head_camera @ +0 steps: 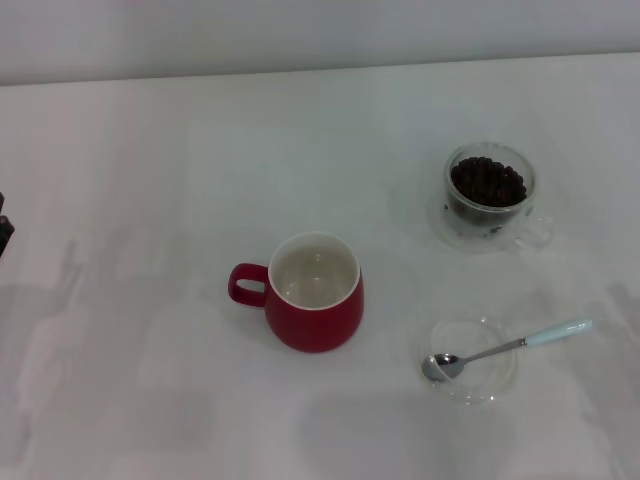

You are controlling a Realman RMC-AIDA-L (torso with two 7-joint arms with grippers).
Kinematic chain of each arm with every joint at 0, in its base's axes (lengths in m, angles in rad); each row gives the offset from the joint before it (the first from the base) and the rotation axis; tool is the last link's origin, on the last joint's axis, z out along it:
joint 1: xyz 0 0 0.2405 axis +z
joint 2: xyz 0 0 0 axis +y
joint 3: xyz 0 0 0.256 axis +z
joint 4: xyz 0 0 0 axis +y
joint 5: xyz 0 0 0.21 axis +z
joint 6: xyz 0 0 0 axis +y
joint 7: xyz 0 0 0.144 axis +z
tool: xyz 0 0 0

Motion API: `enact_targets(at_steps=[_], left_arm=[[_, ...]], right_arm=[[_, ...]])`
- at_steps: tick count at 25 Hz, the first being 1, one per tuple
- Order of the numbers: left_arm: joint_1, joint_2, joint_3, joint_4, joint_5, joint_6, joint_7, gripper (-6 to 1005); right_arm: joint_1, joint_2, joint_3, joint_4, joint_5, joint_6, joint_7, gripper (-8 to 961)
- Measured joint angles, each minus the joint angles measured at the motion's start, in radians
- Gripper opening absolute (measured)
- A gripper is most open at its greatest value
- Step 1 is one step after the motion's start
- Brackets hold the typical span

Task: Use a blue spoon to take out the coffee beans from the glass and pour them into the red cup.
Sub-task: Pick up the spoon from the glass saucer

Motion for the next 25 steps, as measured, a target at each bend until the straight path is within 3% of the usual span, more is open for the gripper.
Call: enact_targets(at_steps=[25], left_arm=[[-0.057,0.002,0.0,-0.016,-0.001,-0.008,-0.002,850]], right_arm=[[-0.001,0.007,-0.021,0.167,-0.086,-0.026,-0.187,727]])
